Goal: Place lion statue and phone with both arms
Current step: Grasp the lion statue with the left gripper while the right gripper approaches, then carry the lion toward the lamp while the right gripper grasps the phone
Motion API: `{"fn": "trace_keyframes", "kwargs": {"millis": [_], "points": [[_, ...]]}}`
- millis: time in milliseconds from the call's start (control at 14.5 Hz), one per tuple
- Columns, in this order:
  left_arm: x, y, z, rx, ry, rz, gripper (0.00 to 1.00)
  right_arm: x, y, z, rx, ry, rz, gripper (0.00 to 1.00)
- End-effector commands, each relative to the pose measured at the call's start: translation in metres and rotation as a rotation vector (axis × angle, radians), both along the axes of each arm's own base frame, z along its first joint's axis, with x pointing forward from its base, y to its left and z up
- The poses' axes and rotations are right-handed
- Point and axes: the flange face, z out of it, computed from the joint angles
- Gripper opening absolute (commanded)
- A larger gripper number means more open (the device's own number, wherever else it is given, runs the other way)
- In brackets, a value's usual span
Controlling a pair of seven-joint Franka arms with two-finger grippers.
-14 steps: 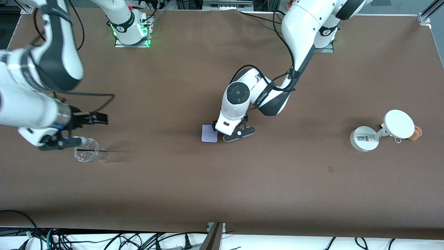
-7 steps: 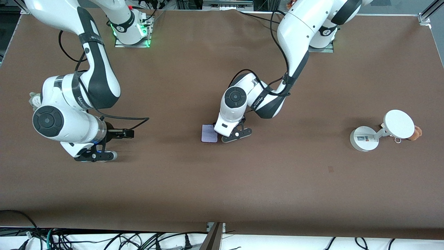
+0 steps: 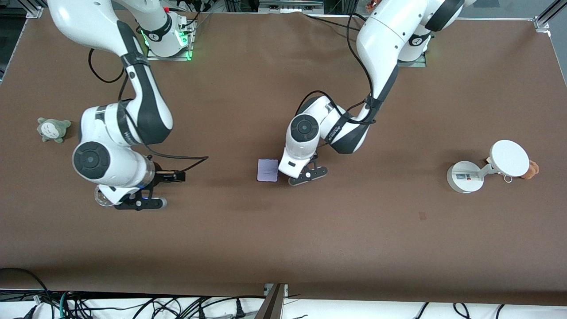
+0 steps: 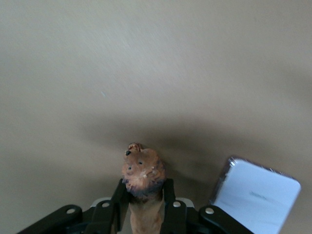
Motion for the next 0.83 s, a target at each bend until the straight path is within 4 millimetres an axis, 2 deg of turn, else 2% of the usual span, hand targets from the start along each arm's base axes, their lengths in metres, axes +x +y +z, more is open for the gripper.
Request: {"fn": "trace_keyframes", "kwargs": {"millis": [0, 207, 414, 483, 621, 759], "points": [[0.023, 0.037, 0.04, 0.027, -0.001, -0.078, 0.0, 0.002, 0.015, -0.01, -0.014, -0.018, -0.009, 1.0], [0.04, 0.085, 0.062, 0.062, 0.046, -0.132, 0.0, 0.001, 0.031, -0.018, -0.018, -0.036, -0.04, 1.0], [0.054, 0.146, 0.069, 0.139, 0.034, -0.154, 0.0, -0.007, 0.069, -0.036, -0.019, -0.064, -0.082, 1.0], [0.055, 0.161, 0.066, 0.159, 0.03, -0.185, 0.0, -0.008, 0.079, -0.042, -0.021, -0.076, -0.102, 1.0], [0.066, 0.219, 0.057, 0.144, 0.018, -0.234, 0.0, -0.014, 0.103, -0.053, -0.019, -0.097, -0.11, 1.0], [0.069, 0.256, 0.05, 0.132, 0.01, -0.285, 0.0, -0.017, 0.117, -0.066, -0.016, -0.113, -0.128, 1.0]]}}
